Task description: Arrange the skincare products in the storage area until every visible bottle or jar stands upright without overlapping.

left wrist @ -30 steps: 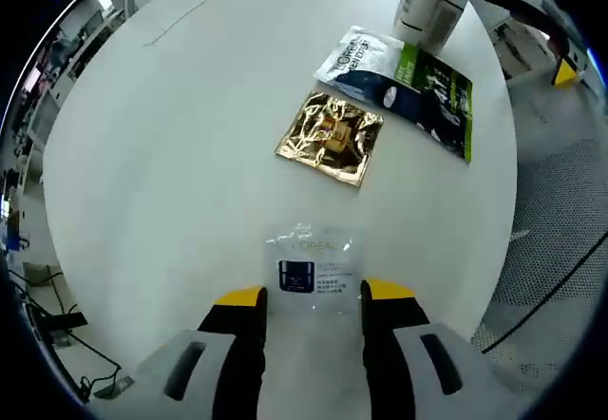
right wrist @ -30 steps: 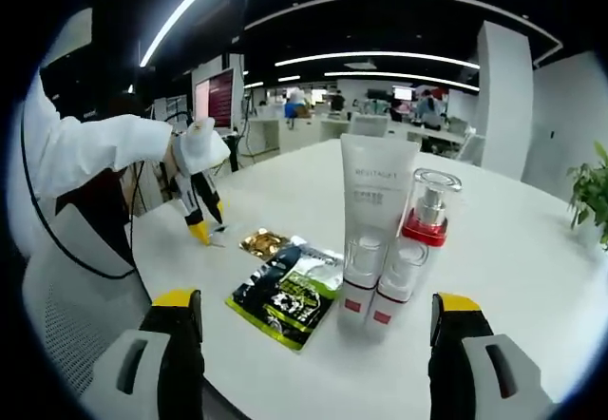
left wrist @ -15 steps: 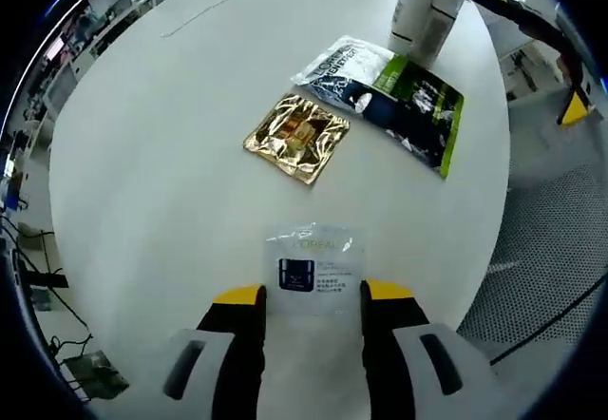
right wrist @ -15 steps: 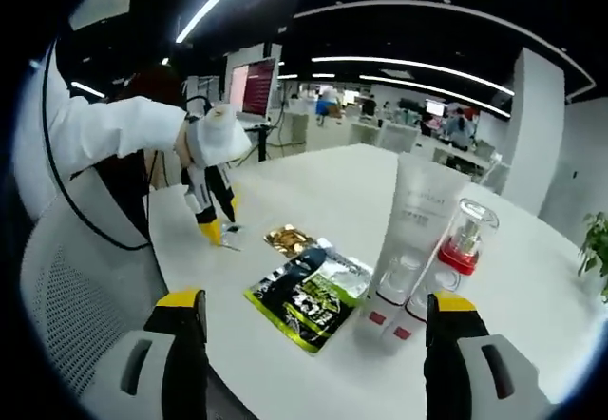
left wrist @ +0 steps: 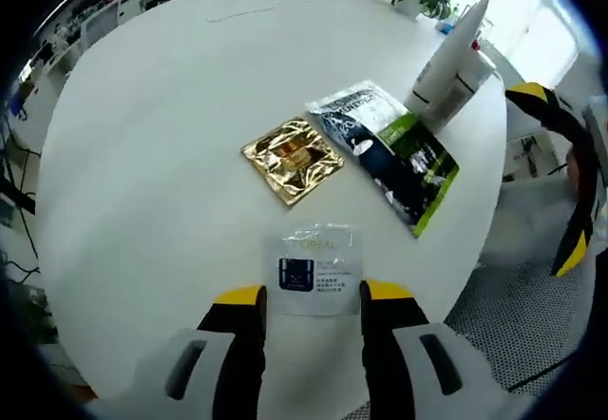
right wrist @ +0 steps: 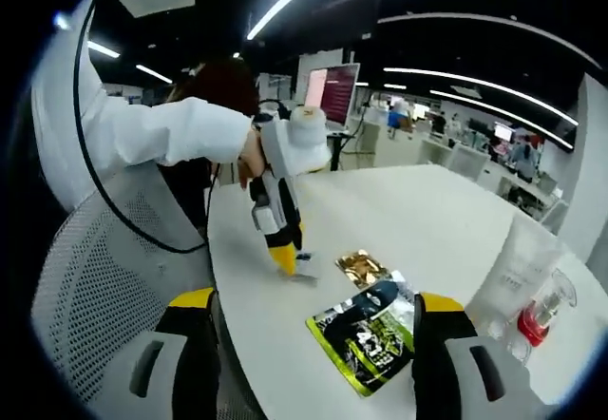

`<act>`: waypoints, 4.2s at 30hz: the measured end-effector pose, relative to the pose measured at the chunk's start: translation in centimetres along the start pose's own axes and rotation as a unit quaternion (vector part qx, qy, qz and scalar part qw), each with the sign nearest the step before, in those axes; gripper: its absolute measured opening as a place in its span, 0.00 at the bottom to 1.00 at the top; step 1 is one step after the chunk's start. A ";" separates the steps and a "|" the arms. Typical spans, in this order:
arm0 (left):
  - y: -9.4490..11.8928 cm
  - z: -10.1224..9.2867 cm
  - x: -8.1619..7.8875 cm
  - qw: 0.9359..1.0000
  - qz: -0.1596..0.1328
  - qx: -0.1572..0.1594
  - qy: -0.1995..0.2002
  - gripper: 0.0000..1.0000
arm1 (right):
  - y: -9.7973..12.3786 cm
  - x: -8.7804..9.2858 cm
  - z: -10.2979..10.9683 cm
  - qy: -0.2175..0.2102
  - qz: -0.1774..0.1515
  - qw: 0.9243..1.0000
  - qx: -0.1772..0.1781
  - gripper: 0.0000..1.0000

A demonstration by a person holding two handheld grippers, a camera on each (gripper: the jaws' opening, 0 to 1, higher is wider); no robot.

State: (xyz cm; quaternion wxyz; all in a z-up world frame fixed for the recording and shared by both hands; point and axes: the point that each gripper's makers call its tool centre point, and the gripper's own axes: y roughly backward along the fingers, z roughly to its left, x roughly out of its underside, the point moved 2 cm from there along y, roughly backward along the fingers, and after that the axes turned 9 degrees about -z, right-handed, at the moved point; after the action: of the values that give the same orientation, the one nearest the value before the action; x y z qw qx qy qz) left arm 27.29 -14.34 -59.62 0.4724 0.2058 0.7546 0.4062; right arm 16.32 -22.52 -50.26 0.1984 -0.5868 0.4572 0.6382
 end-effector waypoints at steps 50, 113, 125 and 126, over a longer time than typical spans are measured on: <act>0.5 -1.6 -0.2 0.996 -0.066 0.030 0.048 0.41 | -10.6 6.4 -0.7 0.059 0.087 0.993 -0.050 0.40; -1.1 -1.6 -1.0 0.995 -0.075 0.030 0.062 0.18 | -10.1 6.6 -3.5 0.110 0.087 0.990 -0.019 0.43; -1.0 -1.2 -1.2 0.995 -0.081 0.016 0.056 0.17 | -10.2 6.6 -3.4 0.110 0.086 0.990 -0.020 0.42; -1.0 -1.2 -1.1 0.995 -0.080 0.014 0.053 0.17 | -10.2 6.5 -3.4 0.109 0.086 0.990 -0.020 0.42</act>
State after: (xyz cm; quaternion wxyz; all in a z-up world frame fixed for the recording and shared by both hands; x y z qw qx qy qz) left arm 26.88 -16.19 -59.55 0.4600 0.1293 0.7982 0.3668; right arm 24.83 -22.02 -59.58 0.0802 -0.6153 0.5120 0.5939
